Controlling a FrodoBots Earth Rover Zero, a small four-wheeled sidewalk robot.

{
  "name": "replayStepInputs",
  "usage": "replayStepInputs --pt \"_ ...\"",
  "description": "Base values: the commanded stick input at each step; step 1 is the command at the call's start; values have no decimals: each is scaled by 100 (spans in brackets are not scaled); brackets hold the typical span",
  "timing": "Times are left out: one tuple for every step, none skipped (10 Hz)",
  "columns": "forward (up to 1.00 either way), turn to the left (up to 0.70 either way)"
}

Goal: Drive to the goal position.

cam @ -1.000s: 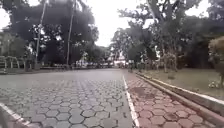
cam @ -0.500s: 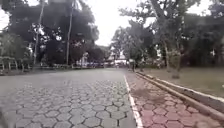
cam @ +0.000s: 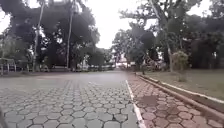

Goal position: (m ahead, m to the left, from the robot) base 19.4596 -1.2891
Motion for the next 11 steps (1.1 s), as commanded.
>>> replayStepInputs --pt "70 0" --pt "70 0" --pt "70 0" --pt "70 0" --pt "70 0" --pt "70 0" --pt "70 0" --pt "70 0" --pt "70 0" --pt "70 0" --pt "70 0"
